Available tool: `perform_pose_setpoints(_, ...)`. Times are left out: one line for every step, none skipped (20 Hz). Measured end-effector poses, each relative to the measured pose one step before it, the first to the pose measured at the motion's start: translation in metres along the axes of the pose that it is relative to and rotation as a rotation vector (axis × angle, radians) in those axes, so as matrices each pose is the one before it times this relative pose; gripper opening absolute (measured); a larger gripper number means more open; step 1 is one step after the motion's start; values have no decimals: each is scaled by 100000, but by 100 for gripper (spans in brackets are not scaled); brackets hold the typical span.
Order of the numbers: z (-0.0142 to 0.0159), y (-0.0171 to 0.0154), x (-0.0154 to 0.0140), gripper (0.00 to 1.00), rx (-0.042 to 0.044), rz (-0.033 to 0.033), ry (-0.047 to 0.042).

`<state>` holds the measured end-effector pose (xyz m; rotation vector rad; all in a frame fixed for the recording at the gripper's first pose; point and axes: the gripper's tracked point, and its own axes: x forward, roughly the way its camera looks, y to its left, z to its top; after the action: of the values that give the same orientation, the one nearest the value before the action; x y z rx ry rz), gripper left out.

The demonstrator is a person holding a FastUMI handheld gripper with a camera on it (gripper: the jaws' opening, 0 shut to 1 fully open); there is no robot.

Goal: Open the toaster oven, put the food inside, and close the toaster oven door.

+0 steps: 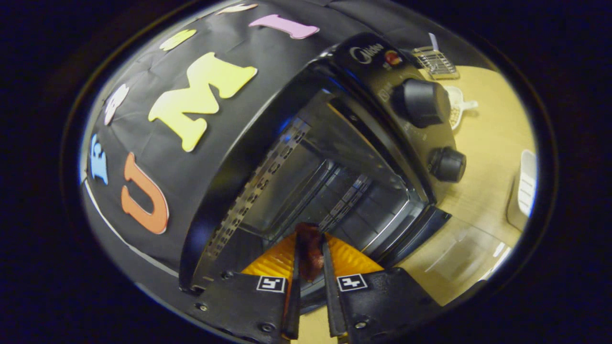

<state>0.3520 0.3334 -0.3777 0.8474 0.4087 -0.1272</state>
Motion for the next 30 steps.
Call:
perform_pose_setpoints(-2,-430,121,31,-6676,-2685,-328)
perform_pose_setpoints(96,-554,19,33,-6534,-2696,33)
perform_pose_setpoints(-3,-284,2,38,-7040,-2370,-44)
perform_pose_setpoints(357,-448,-182,40,-6338,-2267,-1198)
perform_pose_setpoints(757,-31,-125,45,-5044,5,-2617)
perform_pose_setpoints(476,51,-43,46,-4693,112,-1537)
perform_pose_setpoints(448,343,-73,58,-4062,425,-432)
perform_pose_setpoints(327,-16,-293,69,-2929,206,-138)
perform_pose_setpoints(87,-15,-267,82,-2671,31,-93)
perform_pose_setpoints(10,75,-469,83,-1965,243,207)
perform_pose_setpoints(124,157,-530,86,-2129,595,300)
perform_pose_setpoints(53,291,-696,86,-3933,729,22)
perform_pose_setpoints(-27,138,-786,87,-3888,77,526)
perform_pose_setpoints(-84,370,-836,87,-3894,1156,222)
perform_pose_setpoints(-107,639,-924,87,-2653,1803,686)
perform_pose_setpoints(-79,405,-994,87,-1716,1513,736)
perform_pose_setpoints(-29,369,-973,87,-1675,1225,473)
perform_pose_setpoints(-124,194,-1079,87,-1621,976,349)
perform_pose_setpoints(-41,372,-1039,87,-2321,1875,380)
perform_pose_setpoints(-386,-38,-1071,87,-2117,971,1460)
perform_pose_setpoints(-439,156,-1137,91,-1044,1609,1409)
perform_pose_setpoints(-502,-100,-1173,93,-1036,750,1521)
perform_pose_setpoints(-466,-400,-1220,94,-1951,-196,905)
perform_pose_setpoints(-479,-388,-1104,94,-1960,-107,714)
perform_pose_setpoints(-536,-372,-1083,94,-1731,6,885)
perform_pose_setpoints(-764,-559,-1233,94,-1210,-13,1244)
perform_pose_setpoints(-778,-425,-1093,94,-860,186,1047)
perform_pose_setpoints(-654,-645,-807,94,-741,-683,1162)
perform_pose_setpoints(-775,-493,-775,94,-524,-475,1358)
perform_pose_setpoints(-843,-585,-606,94,-549,268,1061)
